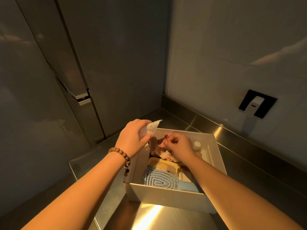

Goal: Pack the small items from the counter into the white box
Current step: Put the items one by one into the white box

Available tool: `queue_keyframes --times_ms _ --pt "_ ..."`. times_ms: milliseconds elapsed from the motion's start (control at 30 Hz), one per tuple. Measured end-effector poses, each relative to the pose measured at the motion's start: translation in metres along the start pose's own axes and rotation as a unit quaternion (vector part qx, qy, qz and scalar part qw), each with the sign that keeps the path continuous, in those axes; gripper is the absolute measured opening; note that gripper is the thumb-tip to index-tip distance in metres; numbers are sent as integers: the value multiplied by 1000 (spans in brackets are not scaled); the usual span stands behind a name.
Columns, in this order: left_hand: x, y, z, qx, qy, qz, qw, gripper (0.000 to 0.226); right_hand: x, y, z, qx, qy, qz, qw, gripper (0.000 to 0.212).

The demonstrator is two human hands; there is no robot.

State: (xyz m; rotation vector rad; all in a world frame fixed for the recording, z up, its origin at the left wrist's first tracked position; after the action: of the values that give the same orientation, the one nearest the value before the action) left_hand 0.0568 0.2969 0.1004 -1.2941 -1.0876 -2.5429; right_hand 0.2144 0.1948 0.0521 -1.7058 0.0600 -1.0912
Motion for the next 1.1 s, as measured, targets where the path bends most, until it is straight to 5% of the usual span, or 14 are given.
queue_keyframes --times_ms 167,300,400,533,700,933,1100 --pt "-5 1 -1 -3 -4 21 1000 46 11 23 -8 -19 -85 -208 974 22" --pt "-10 10 -2 -24 -9 15 1000 48 31 -1 -11 -23 -26 -50 998 31" --pt "-17 23 -4 -49 -24 11 998 48 41 -33 -20 -101 -93 126 982 44" --pt "-27 40 -10 -68 -63 -18 996 59 46 -43 -29 -42 -79 105 990 32" --pt "-28 35 -6 -16 -56 -51 997 53 60 -32 -28 -70 -107 183 975 30" --pt "-60 21 2 71 -70 -73 992 22 40 -2 -19 -123 -33 68 990 35" --pt "-82 8 4 73 -107 -26 991 21 21 25 -15 -184 -87 13 979 36"
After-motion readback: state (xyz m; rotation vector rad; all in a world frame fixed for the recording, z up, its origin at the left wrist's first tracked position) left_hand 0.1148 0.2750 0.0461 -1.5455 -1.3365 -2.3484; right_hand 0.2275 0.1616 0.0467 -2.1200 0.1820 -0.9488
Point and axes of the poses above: each hand's wrist, its own z-axis towards the middle knuckle, its own x-axis out of the back of the hand, y = z × x, the point moved 1 cm from there along z, towards the middle knuckle, and after that the axes turned 4 degrees about -z, right-handed, at the moved point
